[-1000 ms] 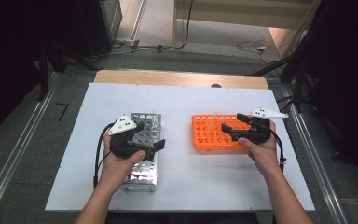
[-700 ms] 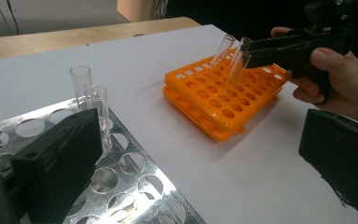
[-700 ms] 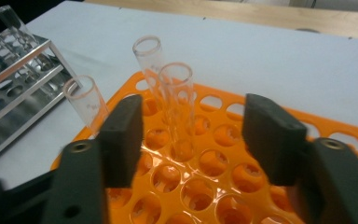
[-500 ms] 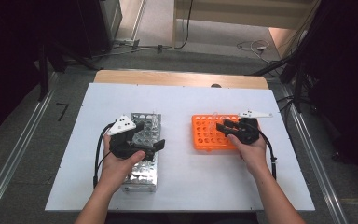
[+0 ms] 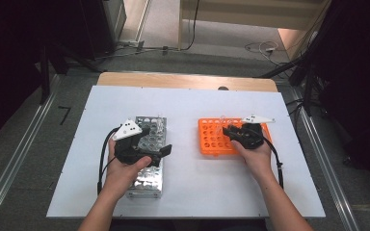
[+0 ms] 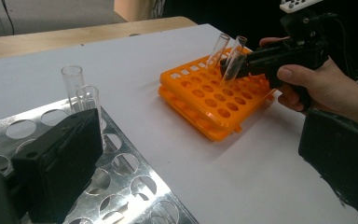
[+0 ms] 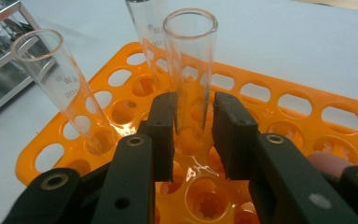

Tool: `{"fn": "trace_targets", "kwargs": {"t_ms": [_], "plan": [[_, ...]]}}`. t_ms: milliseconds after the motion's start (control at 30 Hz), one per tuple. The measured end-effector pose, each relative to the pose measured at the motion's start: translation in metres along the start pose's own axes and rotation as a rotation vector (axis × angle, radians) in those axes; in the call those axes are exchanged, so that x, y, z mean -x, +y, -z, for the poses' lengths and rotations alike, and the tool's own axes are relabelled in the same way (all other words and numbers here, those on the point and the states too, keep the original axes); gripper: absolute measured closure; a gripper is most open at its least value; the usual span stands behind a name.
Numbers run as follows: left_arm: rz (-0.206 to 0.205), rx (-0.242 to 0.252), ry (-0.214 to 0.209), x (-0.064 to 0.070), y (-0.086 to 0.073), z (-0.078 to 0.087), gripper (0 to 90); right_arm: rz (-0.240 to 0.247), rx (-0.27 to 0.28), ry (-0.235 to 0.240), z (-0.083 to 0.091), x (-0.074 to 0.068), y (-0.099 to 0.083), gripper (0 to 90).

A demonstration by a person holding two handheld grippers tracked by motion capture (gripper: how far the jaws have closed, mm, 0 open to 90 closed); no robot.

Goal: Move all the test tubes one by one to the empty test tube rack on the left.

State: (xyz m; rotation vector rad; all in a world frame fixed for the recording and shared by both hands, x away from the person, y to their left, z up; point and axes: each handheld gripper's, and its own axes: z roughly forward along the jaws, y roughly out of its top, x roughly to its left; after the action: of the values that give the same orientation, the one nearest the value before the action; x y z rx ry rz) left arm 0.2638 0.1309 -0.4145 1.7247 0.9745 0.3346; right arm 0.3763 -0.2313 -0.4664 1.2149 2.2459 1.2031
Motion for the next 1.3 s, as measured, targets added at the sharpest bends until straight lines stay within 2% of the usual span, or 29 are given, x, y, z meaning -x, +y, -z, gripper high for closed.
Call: {"fn": "trace_targets", "kwargs": {"t_ms": [67,233,367,533,867,1133,1300], "plan": [[-0.001,-0.001,0.001,0.0,0.0,0.0,0.0,0.004,0.001,-0.001,0.0,-0.001,0.0,73.3],[-0.006,0.002,0.0,0.001,0.0,0.0,0.0,0.007,-0.001,-0.008,0.0,-0.002,0.0,74.0],[-0.006,0.002,-0.003,0.002,0.0,-0.001,0.0,0.004,0.024,-0.005,0.004,-0.002,0.002,74.1],[-0.008,0.004,-0.005,0.003,0.001,-0.001,0.0,0.004,0.067,-0.002,0.016,-0.002,0.006,74.2],[-0.011,0.01,-0.009,0.004,0.002,-0.001,0.0,0.003,0.119,-0.005,0.044,0.0,0.013,74.2],[-0.018,0.016,-0.012,0.007,0.003,-0.001,0.0,0.024,0.122,0.02,0.064,-0.009,0.015,74.2],[-0.02,0.018,-0.017,0.009,0.004,-0.002,0.0,0.058,0.114,0.06,0.076,-0.024,0.015,74.2]]}}
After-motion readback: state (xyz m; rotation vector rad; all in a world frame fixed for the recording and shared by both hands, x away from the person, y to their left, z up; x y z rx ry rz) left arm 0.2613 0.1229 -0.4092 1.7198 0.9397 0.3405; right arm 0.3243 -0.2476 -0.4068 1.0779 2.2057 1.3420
